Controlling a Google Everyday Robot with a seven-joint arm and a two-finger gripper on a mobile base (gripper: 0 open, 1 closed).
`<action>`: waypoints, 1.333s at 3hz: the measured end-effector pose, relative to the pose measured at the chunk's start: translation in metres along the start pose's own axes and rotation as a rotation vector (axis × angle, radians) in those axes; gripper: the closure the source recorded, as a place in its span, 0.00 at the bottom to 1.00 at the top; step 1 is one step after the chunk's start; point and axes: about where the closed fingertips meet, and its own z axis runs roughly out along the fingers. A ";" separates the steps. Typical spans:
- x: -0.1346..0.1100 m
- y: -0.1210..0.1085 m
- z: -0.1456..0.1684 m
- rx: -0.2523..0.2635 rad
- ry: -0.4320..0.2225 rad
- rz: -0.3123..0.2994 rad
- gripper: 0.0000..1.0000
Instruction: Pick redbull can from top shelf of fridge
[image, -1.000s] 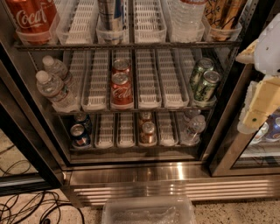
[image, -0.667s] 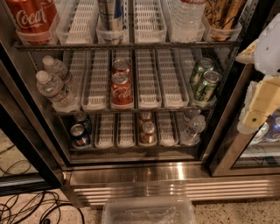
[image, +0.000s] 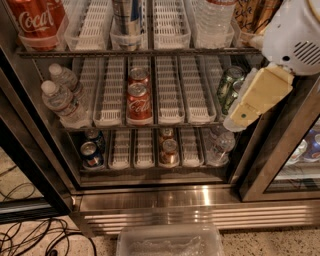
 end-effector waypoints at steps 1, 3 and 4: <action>0.000 0.000 0.000 0.000 0.000 0.000 0.00; -0.046 0.035 0.012 0.043 -0.110 0.011 0.00; -0.080 0.048 0.020 0.121 -0.194 0.077 0.00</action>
Offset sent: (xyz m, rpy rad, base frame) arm -0.0103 0.0418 -0.0138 0.0443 -0.0371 0.0315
